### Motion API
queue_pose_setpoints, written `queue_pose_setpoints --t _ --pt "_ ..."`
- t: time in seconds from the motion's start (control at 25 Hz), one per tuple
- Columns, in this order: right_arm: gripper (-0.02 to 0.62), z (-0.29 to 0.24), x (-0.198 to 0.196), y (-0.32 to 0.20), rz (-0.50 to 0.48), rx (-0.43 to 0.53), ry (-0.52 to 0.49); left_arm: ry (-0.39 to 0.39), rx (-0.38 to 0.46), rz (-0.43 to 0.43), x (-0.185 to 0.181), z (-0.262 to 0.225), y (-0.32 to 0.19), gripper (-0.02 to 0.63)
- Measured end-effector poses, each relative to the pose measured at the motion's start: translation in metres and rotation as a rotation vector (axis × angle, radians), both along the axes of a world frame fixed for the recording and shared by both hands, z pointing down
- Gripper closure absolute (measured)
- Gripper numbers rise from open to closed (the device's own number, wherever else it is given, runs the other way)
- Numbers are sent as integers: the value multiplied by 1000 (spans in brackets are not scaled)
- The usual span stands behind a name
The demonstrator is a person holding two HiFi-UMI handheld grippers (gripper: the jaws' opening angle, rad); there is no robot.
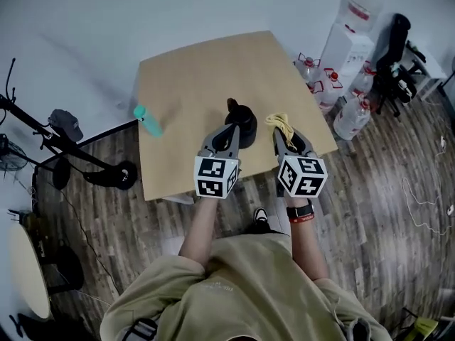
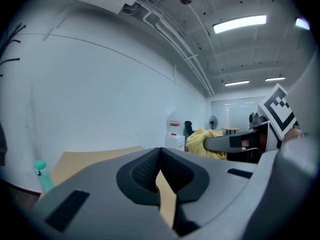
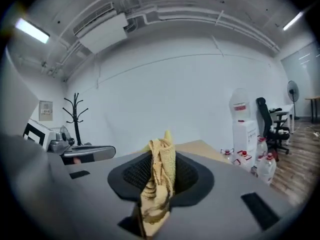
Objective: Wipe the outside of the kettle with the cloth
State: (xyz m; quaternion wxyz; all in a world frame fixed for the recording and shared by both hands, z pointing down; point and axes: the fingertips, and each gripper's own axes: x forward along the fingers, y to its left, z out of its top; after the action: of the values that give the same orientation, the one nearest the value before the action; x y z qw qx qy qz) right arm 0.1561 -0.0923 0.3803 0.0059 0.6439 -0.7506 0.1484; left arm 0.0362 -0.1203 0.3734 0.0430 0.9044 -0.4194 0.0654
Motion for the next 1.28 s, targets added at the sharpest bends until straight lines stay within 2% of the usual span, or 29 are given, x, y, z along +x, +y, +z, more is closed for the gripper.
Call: queue_pose_setpoints --t 0.24,0.48,0.68,0.88,1.28 --pt "480 8 15 -69 -147 -26 -22 -3 -6 -140 13 7 -52 581" --pt "479 28 -2 -115 -214 -44 -34 1 -36 -200 -5 30 -89 581" --pt "479 44 -32 -138 -207 -78 -26 2 -62 -177 -28 48 -117 581" --pt "479 66 -82 -147 -189 -125 -24 3 -100 -133 -65 69 -134 581" --pt "477 118 -155 -173 -107 -196 -15 8 -110 -76 -130 94 -157 581"
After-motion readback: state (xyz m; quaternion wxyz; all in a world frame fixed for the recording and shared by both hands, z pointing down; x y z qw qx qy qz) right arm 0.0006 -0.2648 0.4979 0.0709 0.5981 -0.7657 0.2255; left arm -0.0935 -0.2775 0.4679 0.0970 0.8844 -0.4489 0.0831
